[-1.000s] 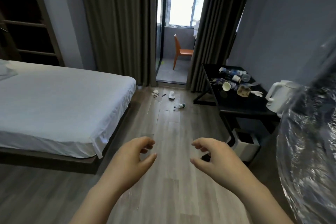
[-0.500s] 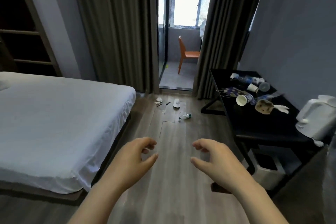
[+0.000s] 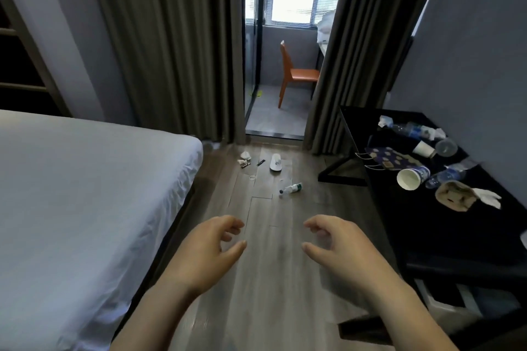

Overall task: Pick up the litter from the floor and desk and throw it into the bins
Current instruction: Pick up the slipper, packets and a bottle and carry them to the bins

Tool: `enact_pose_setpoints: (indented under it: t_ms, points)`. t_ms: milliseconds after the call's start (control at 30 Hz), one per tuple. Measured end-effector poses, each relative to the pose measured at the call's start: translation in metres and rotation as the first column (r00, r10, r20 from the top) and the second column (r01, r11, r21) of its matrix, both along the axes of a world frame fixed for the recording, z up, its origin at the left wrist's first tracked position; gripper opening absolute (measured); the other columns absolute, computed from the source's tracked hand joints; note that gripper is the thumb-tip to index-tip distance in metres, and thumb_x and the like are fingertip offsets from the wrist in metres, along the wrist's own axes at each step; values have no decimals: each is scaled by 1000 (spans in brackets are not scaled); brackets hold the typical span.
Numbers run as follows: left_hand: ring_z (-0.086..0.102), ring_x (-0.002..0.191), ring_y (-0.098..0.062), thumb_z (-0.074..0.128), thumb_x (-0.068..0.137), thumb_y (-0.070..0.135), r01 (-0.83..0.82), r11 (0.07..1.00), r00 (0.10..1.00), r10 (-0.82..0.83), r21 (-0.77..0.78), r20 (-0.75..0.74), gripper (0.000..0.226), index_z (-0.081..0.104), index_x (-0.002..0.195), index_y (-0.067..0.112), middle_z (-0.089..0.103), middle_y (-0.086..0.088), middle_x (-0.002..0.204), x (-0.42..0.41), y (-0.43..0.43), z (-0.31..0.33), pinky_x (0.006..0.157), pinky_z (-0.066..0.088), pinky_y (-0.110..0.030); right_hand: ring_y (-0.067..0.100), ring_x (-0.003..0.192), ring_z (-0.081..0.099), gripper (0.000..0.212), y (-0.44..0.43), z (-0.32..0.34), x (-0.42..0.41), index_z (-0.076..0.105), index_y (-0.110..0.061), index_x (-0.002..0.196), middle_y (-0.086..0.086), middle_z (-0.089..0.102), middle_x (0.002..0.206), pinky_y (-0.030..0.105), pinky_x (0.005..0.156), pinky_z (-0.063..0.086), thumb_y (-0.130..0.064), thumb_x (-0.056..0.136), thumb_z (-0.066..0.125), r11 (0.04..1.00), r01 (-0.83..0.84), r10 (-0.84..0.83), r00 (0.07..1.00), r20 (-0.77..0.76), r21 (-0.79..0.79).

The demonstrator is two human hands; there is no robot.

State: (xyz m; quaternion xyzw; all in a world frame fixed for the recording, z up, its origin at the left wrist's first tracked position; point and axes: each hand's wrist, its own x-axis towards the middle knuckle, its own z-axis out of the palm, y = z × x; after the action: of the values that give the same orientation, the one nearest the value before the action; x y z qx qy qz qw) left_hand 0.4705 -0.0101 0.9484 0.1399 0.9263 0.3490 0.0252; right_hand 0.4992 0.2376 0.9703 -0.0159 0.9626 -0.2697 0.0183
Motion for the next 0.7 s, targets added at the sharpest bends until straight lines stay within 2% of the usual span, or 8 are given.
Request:
enact_pose_setpoints:
  t_ms: [67,333,500,700]
  points:
    - [60,94,2,63,85,39,-2,1000,1000,2,-1,2,28,59,112,34,60,20,103,-48,-9,-4,85,52,-24,0,104,56,39,-6,-3,-44,60,-31,120,-17,60,113,23,92,46,-39,82,65,1000,10,-10,1000,19,1]
    - [59,95,2,62,86,38,50,999,998,-51,1,23,29,59,115,32,60,18,107,-205,-15,-5,87,52,-25,-1,101,57,40,-17,-12,-183,59,-31,121,-15,60,115,21,89,48,-40,82,66,998,49,-46,997,64,-45]
    - [60,93,2,62,86,39,80,997,994,-80,-2,77,28,59,113,34,61,19,103,-280,-3,-23,84,53,-24,-2,97,57,37,-2,-29,-256,61,-30,116,-14,61,109,14,82,43,-38,80,68,995,88,-84,993,82,-42]
    - [60,93,2,63,85,39,87,996,995,-85,-29,55,28,59,112,34,62,19,104,-392,28,-31,83,54,-26,-3,98,55,36,28,-44,-366,61,-32,116,-17,60,111,15,81,44,-36,81,67,992,100,-94,992,80,-82]
